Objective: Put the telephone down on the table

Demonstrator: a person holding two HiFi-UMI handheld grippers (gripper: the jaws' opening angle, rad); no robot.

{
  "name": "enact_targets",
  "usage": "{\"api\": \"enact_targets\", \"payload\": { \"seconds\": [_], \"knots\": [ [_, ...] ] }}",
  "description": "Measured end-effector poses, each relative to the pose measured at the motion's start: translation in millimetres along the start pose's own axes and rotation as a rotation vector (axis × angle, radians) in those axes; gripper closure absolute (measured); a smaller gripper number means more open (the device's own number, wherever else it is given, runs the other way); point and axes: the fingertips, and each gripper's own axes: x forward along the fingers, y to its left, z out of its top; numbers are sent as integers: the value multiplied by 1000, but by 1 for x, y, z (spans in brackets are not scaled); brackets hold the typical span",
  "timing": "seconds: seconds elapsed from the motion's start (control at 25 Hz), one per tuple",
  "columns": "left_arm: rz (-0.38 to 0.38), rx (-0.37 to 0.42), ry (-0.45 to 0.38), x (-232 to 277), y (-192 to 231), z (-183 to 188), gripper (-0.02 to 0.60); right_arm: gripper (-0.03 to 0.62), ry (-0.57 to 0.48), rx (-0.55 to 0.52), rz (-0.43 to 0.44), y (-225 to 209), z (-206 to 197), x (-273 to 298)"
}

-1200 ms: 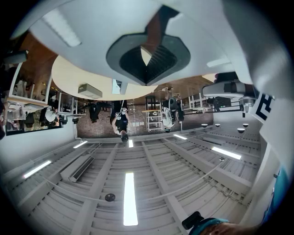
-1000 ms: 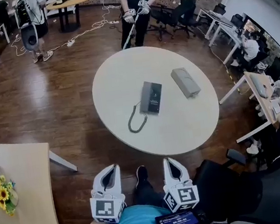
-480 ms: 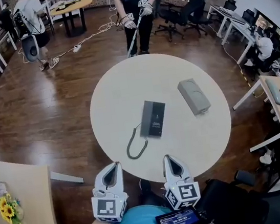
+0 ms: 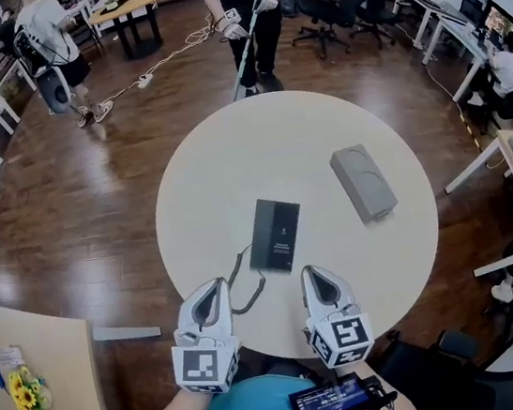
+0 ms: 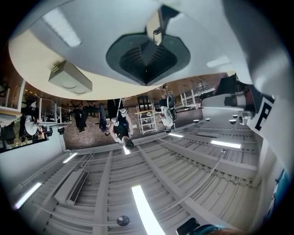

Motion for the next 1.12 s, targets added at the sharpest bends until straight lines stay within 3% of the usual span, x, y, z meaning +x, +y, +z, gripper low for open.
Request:
{"api": "enact_targets", "payload": {
  "seconds": [0.24, 0.36, 0.56, 0.84, 1.12],
  "knots": [
    [-14, 21, 16, 54, 11, -17, 566, 599, 78, 12, 36, -29, -12, 41],
    [-18, 21, 63, 80, 20, -35, 566, 518, 131, 46, 58, -39, -27, 57],
    [-83, 28, 153, 114, 21, -70, 565, 487, 224, 116, 86, -57, -57, 84],
    [-122, 14, 314, 140, 19, -131, 563, 421, 350, 289, 172, -79, -109, 127],
    [-90, -29, 410, 160, 39, -158, 563, 379, 454, 485, 351, -76, -136, 158]
  ]
}}
